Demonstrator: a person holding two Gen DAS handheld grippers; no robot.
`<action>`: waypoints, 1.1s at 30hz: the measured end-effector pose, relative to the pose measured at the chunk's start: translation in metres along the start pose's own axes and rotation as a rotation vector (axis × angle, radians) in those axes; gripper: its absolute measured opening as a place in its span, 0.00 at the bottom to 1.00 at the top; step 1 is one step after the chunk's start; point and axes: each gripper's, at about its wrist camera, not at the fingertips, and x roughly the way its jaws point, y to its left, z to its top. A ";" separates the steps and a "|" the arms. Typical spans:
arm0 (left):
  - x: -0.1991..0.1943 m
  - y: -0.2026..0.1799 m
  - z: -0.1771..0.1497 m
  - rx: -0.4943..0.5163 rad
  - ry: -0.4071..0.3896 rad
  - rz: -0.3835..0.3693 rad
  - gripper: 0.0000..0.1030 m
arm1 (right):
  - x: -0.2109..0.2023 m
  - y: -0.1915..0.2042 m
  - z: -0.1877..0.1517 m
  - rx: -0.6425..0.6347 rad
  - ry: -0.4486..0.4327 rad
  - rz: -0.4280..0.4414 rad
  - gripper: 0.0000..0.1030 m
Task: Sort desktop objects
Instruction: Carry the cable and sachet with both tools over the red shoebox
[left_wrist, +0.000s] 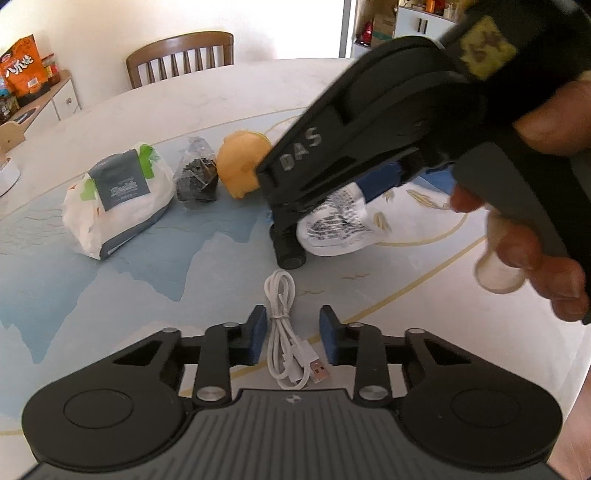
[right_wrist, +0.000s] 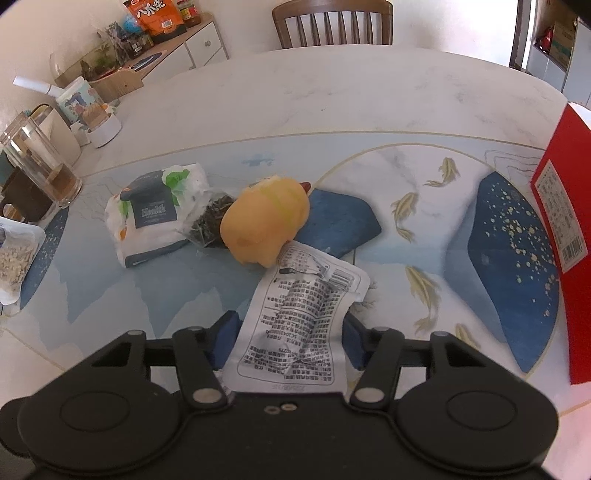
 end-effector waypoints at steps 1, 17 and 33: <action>0.000 0.000 0.000 -0.002 -0.002 0.004 0.21 | -0.002 -0.001 -0.001 0.000 -0.002 -0.002 0.56; -0.002 -0.002 -0.004 -0.025 -0.018 0.032 0.10 | -0.039 -0.026 -0.031 0.003 -0.020 -0.019 0.55; -0.036 -0.027 0.019 -0.015 -0.064 -0.004 0.10 | -0.091 -0.051 -0.057 0.019 -0.048 -0.021 0.55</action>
